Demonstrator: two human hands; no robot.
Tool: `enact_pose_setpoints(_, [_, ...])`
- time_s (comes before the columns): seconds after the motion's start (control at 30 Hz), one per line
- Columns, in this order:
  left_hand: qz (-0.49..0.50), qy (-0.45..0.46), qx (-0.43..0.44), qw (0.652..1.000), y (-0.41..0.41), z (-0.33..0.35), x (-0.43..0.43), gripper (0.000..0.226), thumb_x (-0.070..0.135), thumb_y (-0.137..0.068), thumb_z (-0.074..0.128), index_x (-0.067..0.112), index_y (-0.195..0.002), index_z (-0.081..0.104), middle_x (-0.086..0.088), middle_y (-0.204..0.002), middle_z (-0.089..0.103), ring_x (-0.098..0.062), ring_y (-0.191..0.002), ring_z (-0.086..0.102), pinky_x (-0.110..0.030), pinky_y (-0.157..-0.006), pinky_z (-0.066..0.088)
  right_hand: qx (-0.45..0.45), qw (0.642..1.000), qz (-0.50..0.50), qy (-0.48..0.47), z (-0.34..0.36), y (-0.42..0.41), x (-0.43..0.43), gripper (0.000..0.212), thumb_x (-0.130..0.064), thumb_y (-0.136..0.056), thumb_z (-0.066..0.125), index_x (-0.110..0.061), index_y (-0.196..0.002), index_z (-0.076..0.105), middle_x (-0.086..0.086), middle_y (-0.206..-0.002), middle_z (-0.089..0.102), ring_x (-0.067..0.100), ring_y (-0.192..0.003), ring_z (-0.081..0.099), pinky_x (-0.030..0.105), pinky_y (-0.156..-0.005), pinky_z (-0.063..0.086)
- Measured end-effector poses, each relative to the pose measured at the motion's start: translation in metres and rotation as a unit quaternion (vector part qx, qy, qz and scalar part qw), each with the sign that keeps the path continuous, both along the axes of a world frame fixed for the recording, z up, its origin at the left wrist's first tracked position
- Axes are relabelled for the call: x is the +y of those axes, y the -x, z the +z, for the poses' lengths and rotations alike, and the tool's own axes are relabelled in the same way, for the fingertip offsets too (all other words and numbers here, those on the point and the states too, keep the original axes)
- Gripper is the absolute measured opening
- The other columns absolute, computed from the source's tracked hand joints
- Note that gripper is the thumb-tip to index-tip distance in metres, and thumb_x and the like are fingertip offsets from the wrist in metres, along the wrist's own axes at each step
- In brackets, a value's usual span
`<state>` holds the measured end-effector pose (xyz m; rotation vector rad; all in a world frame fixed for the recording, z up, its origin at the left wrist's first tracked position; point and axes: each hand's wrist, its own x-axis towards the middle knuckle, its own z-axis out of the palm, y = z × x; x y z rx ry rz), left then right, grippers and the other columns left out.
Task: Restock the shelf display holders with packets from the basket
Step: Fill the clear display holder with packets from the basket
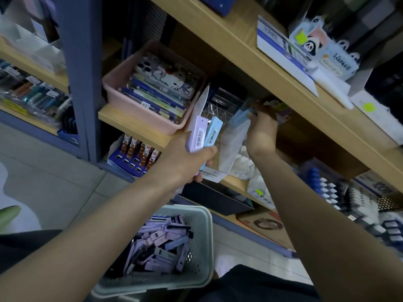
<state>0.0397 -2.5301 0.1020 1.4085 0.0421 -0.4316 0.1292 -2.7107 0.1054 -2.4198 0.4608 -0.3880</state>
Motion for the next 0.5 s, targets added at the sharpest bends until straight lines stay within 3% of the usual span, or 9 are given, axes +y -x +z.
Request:
enact_pose_setpoints(0.1, [-0.004,-0.002,0.004,1.000,0.000,-0.003,-0.001,0.010,0.027,-0.093,0.055,0.036,-0.090,0.051,0.005,-0.078,0.063,-0.001,-0.038,0.045,-0.013,-0.041,0.038,-0.014,0.999,-0.031,0.038,-0.008,-0.008,-0.005,0.024,-0.016,-0.099,0.044,-0.016,-0.123,0.049,-0.009,-0.104,0.051,0.015,-0.112,0.052,0.013,-0.077,0.037])
enact_pose_setpoints(0.23, [-0.001,-0.005,0.012,1.000,-0.001,-0.006,0.000,0.008,0.027,-0.093,0.056,0.035,-0.093,0.052,0.004,-0.077,0.063,-0.002,-0.037,0.044,-0.014,-0.041,0.038,-0.010,0.991,-0.057,0.120,-0.012,-0.018,-0.008,0.026,-0.014,-0.098,0.044,-0.014,-0.124,0.047,0.008,-0.113,0.057,0.022,-0.102,0.056,0.025,-0.072,0.037])
enact_pose_setpoints(0.4, [0.016,-0.004,0.017,1.000,-0.003,-0.007,0.001,0.021,0.026,-0.092,0.056,0.024,-0.113,0.054,0.004,-0.076,0.063,0.000,-0.036,0.044,-0.012,-0.039,0.037,-0.008,0.990,-0.078,0.116,-0.018,-0.015,-0.005,0.034,-0.028,-0.096,0.051,-0.005,-0.120,0.048,0.011,-0.115,0.056,0.022,-0.102,0.057,0.025,-0.074,0.040])
enact_pose_setpoints(0.5, [0.014,-0.011,0.016,1.000,-0.004,-0.009,0.003,0.024,0.026,-0.092,0.057,0.021,-0.115,0.056,0.005,-0.075,0.063,-0.001,-0.037,0.046,-0.013,-0.038,0.036,-0.086,0.989,-0.048,0.111,-0.012,0.010,0.017,0.030,-0.024,-0.097,0.048,0.000,-0.117,0.049,0.014,-0.113,0.053,0.021,-0.100,0.054,0.028,-0.079,0.043])
